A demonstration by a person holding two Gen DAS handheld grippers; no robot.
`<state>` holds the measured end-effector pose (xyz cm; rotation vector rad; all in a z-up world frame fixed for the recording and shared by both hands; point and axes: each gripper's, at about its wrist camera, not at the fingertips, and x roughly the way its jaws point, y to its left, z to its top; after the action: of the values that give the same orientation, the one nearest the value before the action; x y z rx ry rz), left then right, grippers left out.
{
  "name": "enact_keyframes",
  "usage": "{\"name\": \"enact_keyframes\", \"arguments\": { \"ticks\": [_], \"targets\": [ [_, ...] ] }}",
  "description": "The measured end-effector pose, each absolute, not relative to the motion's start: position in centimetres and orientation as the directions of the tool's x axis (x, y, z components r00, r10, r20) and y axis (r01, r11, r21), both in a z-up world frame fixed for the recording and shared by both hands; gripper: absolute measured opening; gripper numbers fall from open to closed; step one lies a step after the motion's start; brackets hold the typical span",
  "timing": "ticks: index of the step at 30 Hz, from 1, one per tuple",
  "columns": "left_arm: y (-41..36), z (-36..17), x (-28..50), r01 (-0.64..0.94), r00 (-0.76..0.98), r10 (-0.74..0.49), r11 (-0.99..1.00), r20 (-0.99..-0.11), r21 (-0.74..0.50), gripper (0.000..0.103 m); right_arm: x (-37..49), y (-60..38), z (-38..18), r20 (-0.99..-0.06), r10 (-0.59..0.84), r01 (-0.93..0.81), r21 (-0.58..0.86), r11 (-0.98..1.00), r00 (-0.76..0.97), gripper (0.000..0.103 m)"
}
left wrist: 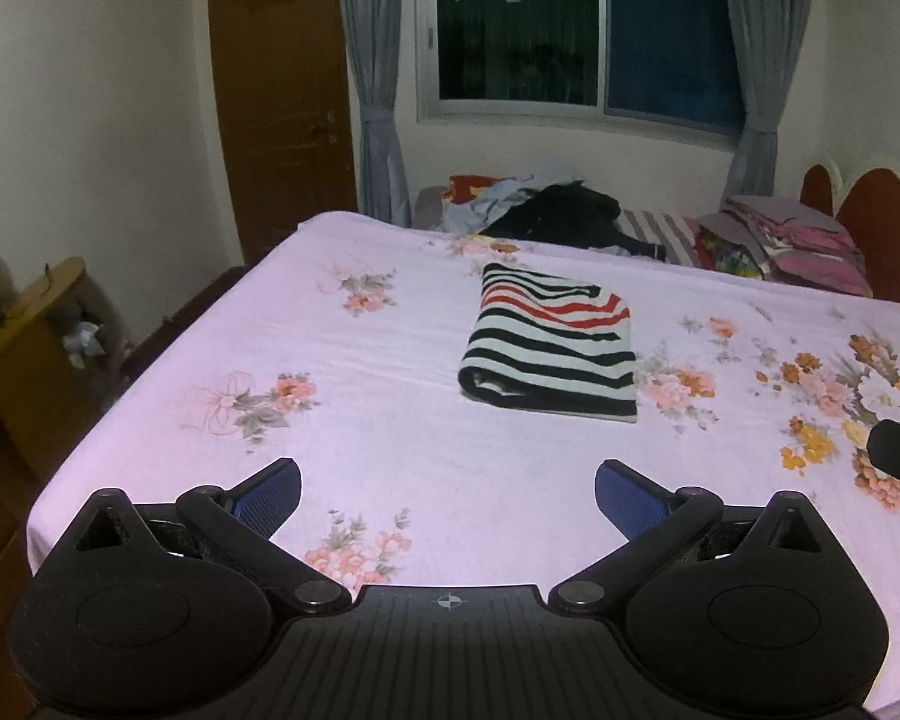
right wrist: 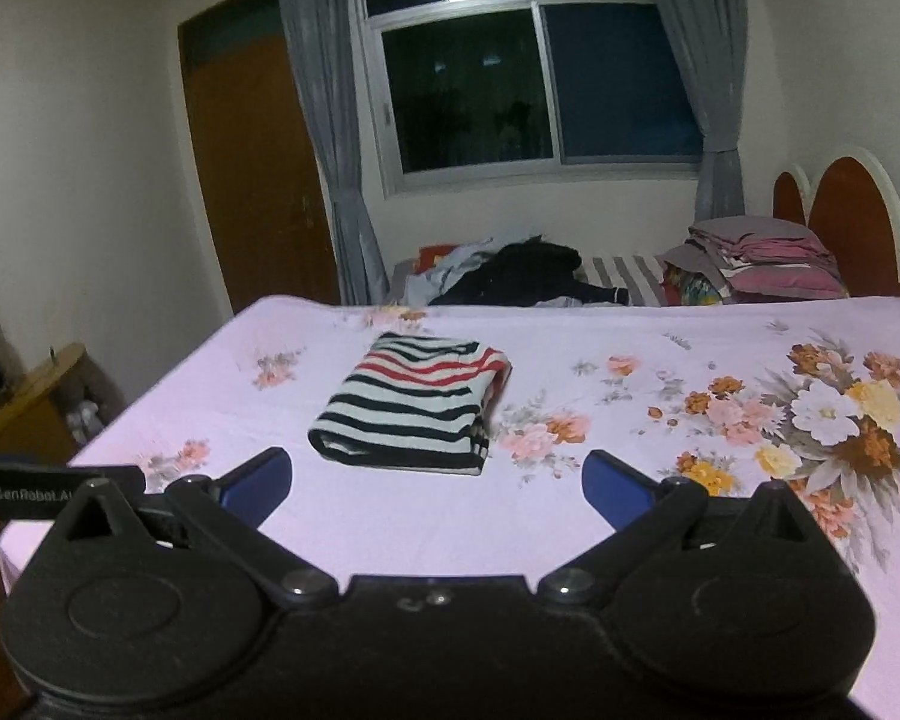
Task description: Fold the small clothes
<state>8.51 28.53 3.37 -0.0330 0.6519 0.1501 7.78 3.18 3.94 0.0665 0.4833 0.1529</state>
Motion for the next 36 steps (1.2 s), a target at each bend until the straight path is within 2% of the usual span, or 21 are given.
{"name": "enact_keyframes", "arguments": {
  "ticks": [4, 21, 36],
  "targets": [
    [28.4, 4.1, 7.4, -0.155, 0.794, 0.116, 0.988, -0.597, -0.014, 0.103, 6.7, 2.8, 4.1, -0.445, 0.155, -0.127, 0.093, 0.988, 0.882, 0.103],
    [26.0, 5.6, 6.2, -0.128, 0.818, 0.102, 0.992, -0.566, -0.006, 0.103, 5.1, 1.6, 4.7, -0.413, 0.132, -0.102, 0.094, 0.990, 0.901, 0.103],
    [26.2, 5.6, 6.7, -0.135, 0.807, 0.100, 0.991, -0.583, -0.017, 0.103, 5.0, 2.1, 4.7, -0.411, 0.144, -0.112, 0.101, 0.989, 0.900, 0.103]
  ]
}}
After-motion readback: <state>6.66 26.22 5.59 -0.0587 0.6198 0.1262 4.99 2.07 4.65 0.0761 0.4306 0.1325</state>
